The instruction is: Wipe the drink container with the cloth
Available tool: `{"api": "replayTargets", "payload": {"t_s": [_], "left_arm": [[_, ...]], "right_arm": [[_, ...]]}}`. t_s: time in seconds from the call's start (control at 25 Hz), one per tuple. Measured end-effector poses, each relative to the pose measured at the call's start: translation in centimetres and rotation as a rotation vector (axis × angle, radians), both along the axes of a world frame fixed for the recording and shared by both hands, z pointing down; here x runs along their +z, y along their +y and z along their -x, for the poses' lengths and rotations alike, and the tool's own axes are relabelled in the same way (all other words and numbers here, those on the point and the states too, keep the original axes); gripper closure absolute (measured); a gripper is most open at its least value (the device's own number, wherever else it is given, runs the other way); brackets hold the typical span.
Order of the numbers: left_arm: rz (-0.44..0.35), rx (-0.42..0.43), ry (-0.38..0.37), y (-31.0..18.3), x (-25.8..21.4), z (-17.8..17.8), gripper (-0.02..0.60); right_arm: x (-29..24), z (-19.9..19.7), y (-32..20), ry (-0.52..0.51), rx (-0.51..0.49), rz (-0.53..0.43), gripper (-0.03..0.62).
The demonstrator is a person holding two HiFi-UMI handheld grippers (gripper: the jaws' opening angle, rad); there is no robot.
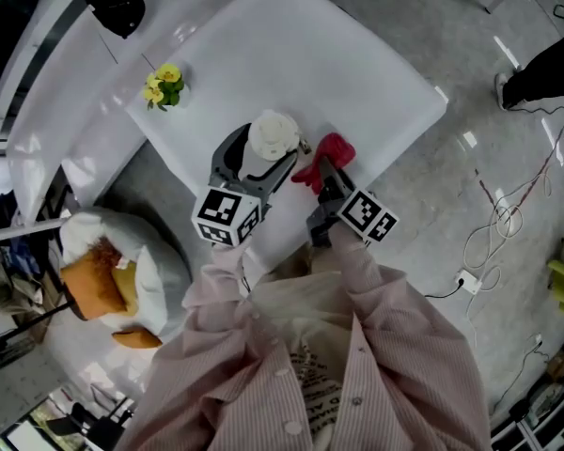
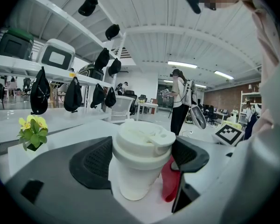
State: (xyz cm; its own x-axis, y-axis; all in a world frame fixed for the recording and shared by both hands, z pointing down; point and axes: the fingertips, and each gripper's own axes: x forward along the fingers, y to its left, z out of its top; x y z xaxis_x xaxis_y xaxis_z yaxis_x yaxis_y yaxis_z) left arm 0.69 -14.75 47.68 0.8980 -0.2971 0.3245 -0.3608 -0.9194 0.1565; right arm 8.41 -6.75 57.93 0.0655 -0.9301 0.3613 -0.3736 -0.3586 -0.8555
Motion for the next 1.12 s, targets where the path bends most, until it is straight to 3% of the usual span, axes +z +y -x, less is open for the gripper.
{"api": "replayTargets", "payload": {"t_s": [0.16, 0.56, 1.12], "left_arm": [[0.003, -0.001, -0.005, 0.0, 0.0, 0.1, 0.199], [0.024, -0.007, -0.023, 0.0, 0.0, 0.0, 0.199], [0.033, -0.009, -0.051, -0.1, 0.2, 0.0, 0.199]], "right_arm": [[-2.0, -1.0, -0.4, 0.088, -0.093, -0.014, 0.554], [-7.9, -2.7, -4.9, 0.309, -0.435, -0.097, 0.554], [-11.7, 0.3, -10.4, 0.313, -0.908, -0.222, 0.554]]}}
